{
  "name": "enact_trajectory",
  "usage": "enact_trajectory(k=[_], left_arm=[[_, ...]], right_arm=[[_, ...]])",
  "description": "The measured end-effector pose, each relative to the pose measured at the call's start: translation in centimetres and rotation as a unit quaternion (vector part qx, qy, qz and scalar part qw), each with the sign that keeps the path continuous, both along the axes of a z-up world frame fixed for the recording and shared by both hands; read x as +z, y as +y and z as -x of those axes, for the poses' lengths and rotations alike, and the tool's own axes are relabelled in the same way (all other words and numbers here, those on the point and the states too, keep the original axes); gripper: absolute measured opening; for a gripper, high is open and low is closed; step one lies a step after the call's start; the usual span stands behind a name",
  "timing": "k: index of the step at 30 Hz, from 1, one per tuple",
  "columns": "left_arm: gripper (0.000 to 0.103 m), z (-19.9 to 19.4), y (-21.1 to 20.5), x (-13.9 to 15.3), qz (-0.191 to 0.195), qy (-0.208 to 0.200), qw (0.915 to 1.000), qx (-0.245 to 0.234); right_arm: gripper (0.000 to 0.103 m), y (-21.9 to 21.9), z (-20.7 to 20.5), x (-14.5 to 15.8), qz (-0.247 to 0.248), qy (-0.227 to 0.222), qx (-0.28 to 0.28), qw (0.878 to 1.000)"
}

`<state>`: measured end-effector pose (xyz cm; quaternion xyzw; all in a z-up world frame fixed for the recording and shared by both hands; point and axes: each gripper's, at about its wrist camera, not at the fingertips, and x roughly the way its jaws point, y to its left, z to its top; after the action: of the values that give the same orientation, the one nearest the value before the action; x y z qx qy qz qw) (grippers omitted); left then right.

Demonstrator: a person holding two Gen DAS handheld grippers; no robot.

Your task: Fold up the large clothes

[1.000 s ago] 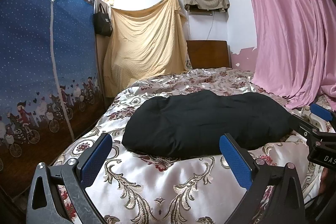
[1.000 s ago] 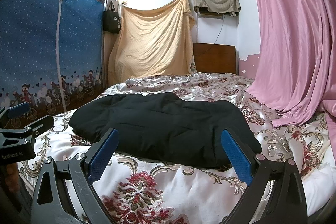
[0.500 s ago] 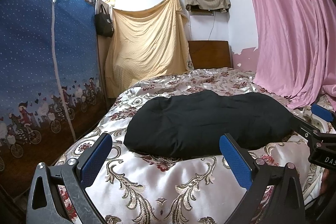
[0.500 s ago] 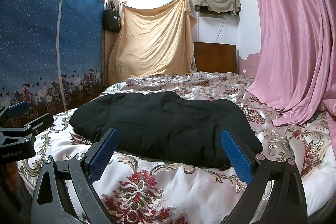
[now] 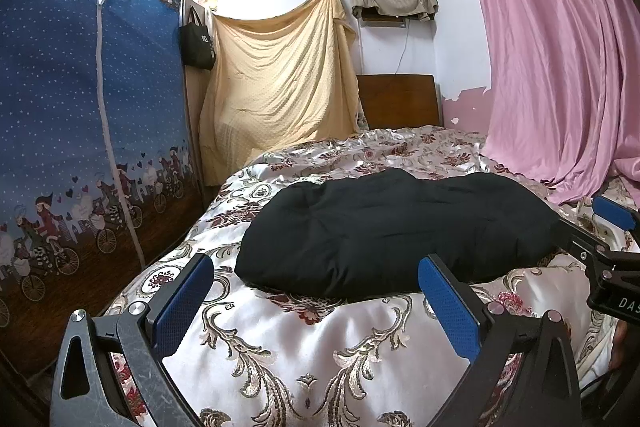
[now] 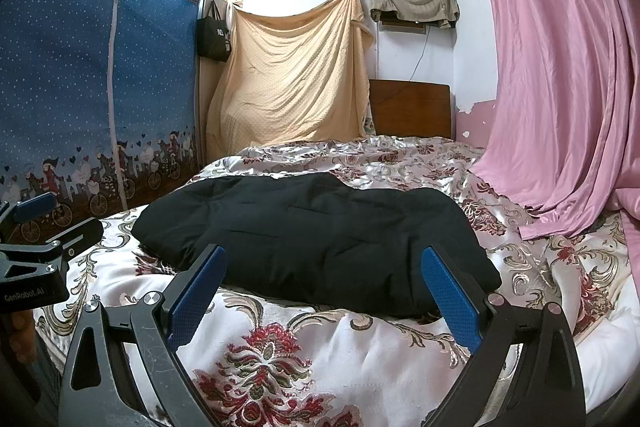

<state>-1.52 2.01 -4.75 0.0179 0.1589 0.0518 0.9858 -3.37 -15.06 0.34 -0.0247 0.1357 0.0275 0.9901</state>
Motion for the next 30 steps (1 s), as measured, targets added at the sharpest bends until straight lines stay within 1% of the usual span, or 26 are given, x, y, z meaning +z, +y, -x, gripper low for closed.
enact_trajectory(k=[30], left_arm=[[0.103,-0.06,0.02,-0.04,-0.001,0.001,1.0000,-0.001]], right_arm=[[0.096,0.21,-0.05,0.06,0.000,0.001,0.000,1.000]])
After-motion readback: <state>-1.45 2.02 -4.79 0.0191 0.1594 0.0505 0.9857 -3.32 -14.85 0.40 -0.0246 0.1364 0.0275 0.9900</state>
